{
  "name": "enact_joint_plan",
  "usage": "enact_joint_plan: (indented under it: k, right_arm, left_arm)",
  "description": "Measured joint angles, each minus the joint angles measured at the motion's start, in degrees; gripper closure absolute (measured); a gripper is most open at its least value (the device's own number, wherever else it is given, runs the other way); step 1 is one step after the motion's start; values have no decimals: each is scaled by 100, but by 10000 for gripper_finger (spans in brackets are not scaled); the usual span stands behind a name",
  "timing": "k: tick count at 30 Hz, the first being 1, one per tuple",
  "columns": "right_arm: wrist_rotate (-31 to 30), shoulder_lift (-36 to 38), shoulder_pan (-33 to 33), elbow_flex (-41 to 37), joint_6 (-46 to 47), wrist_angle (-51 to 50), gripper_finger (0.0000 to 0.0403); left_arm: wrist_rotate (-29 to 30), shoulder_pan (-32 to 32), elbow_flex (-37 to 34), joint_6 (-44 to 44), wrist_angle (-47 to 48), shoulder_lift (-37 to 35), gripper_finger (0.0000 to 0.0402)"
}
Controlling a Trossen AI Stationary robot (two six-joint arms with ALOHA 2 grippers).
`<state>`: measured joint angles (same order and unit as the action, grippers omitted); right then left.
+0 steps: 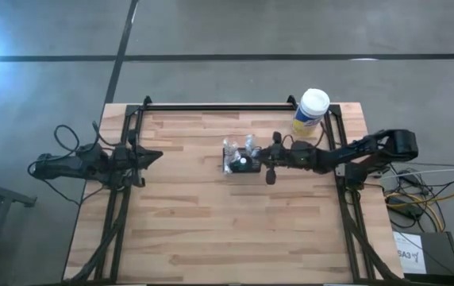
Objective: Pick & Place toothbrushing station
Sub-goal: Put the blue toothbrush into the black wire organizer, then return to Home Position
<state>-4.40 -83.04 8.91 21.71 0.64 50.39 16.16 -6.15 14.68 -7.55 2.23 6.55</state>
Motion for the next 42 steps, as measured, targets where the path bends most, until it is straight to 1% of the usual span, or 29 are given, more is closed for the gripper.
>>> enact_joint_plan:
  k: [4,6,8,11,15,18,21,25,28,30,32,34,37,38,42]
  right_arm:
    - [8,-248,0,58,-62,75,389]
    - [13,-307,-2,84,-104,79,381]
    - [43,-317,-2,92,-56,76,364]
    - [112,-223,-4,77,138,44,324]
    - [124,57,0,77,222,16,271]
    - [127,331,-2,77,223,0,243]
    - [130,701,-1,77,212,-166,227]
    - [144,1434,-2,76,105,-965,219]
    - [152,2080,-2,16,67,-1609,230]
    - [264,2531,-2,-105,47,-1745,250]
    - [456,3003,-2,-277,15,-1720,280]
    - [587,3494,-4,-455,4,-1717,317]
    - [652,4127,-2,-757,62,-1711,374]
    - [690,4308,-2,-858,75,-1720,383]
    - [928,4948,-4,-1244,225,-1726,391]
  left_arm:
    - [2,1,0,0,-1,0,394]
    - [2,0,0,2,0,0,390]
    - [4,2,0,3,-1,0,386]
    - [7,1,0,4,21,0,384]
    - [7,1,0,7,129,0,387]
    - [9,0,-2,3,269,0,388]
    - [13,2,-2,-112,388,2,386]
    - [-1,2,-4,-330,469,1,387]
    - [30,2,-30,-289,475,-4,395]
    - [158,4,-81,-244,470,-31,397]
    - [218,4,-159,-257,437,-94,397]
    - [222,4,-296,-338,200,-223,398]
    - [247,4,-452,-385,1,-486,399]
    - [293,4,-488,-400,0,-574,399]
    - [363,15,-581,-399,127,-645,400]
